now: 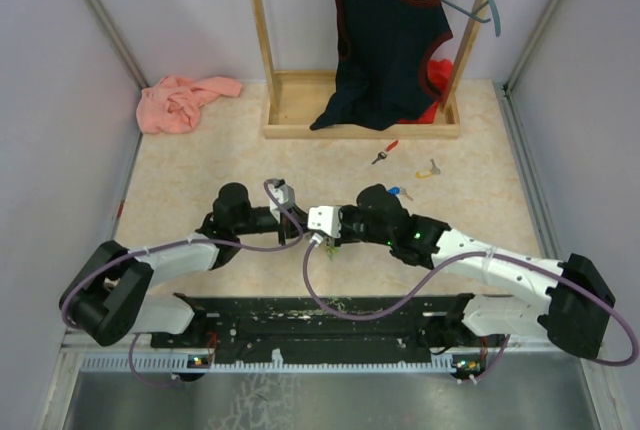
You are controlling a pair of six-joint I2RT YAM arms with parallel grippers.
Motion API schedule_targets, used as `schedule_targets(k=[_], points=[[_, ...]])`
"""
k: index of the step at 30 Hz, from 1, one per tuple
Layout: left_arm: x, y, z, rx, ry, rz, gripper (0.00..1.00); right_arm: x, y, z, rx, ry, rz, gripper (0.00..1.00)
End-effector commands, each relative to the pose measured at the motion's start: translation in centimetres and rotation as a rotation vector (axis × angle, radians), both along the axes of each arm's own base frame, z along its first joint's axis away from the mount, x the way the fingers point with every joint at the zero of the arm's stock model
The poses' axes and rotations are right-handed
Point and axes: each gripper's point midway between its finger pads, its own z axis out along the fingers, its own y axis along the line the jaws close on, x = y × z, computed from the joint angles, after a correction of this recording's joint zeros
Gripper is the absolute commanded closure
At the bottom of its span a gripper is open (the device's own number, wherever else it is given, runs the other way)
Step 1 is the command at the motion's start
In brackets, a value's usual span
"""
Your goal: Put the keys on the keyring
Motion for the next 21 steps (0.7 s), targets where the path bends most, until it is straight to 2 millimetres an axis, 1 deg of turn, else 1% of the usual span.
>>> schedule_targets(k=[1,6,16,21], points=[[0.7,0.3,1.2,-0.023,0.006,0.056,0.99,0.7,-0.4,2.7,0.091,-0.073,-0.064,1.0],[1.1,0.2,1.8,-0.052,0.055,0.091,0.99,0.3,-0.9,0.9,0.071,-0.037,-0.076,1.0],[1.4,0.0,3.2,-0.103,0.076,0.107,0.99,-0.1,0.3,-1.2,0.049,0.011,-0.036,1.0],[1.0,-0.1,4.2,-0.137,0.075,0.092,0.99,0.1,0.7,-2.2,0.023,0.026,-0.026,1.0]])
